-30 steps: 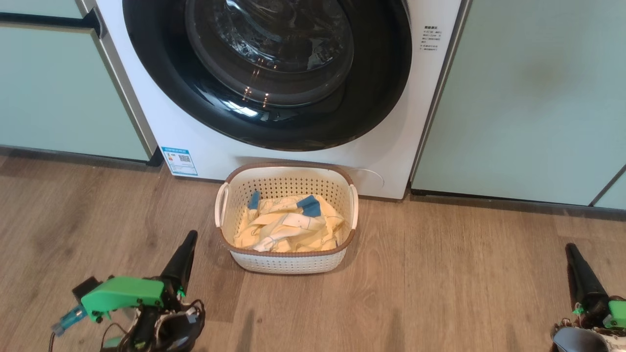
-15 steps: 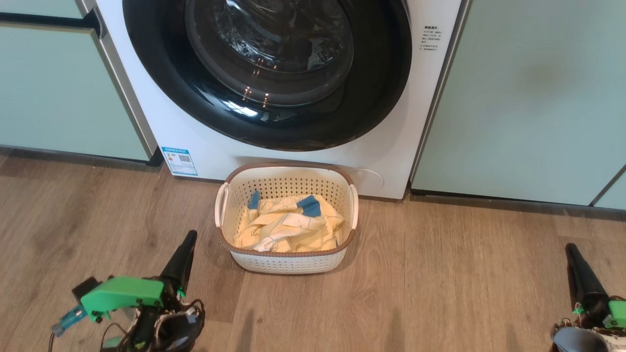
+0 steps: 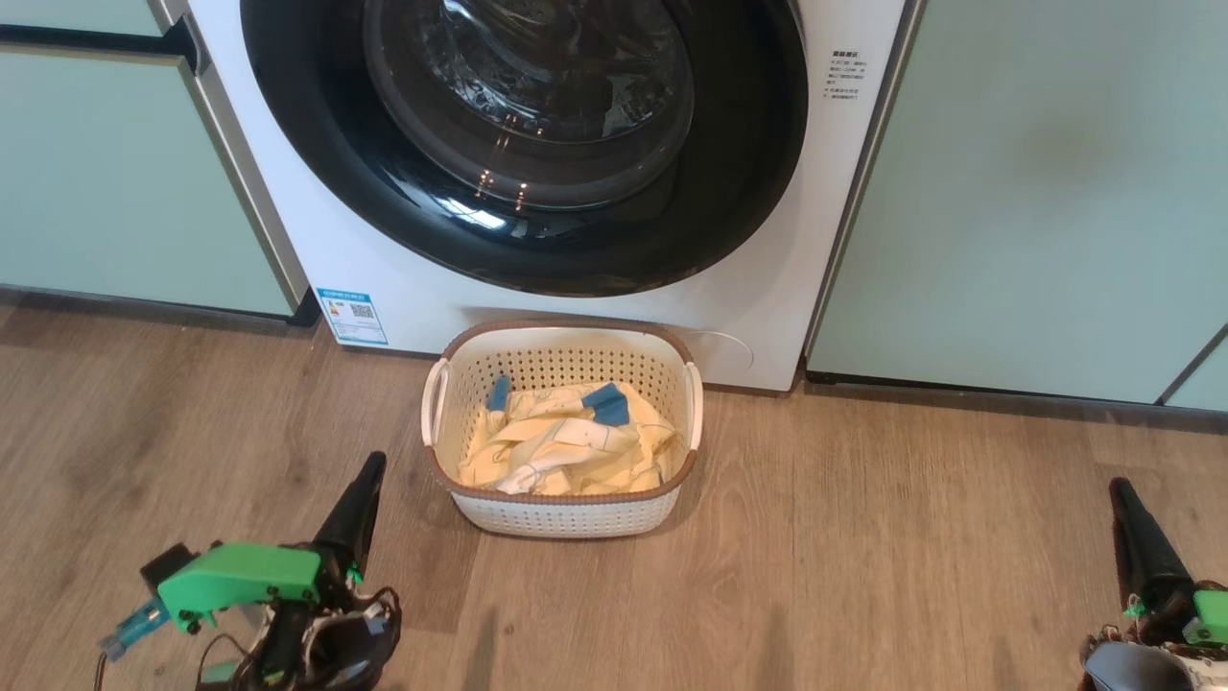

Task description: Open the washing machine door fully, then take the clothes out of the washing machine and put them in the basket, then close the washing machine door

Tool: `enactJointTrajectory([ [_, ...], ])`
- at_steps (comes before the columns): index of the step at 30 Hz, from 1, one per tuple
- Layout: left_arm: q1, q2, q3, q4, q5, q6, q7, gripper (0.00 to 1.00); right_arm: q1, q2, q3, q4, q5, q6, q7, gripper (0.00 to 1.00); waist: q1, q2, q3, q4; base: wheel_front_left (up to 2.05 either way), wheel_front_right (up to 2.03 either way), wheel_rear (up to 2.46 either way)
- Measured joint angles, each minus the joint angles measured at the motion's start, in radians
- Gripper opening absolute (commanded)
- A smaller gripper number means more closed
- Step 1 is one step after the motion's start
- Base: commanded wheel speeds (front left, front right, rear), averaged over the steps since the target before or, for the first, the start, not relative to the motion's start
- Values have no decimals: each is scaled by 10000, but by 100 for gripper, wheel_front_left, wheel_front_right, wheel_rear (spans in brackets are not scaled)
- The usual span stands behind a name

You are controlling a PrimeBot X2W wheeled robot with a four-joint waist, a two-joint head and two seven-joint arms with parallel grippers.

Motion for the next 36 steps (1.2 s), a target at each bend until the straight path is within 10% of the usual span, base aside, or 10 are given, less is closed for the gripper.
enactJointTrajectory([
  [36,0,-2,4,0,0,0,0,0,0,0,0,0,0,0,0,0,0,0,0,0,0,0,0],
])
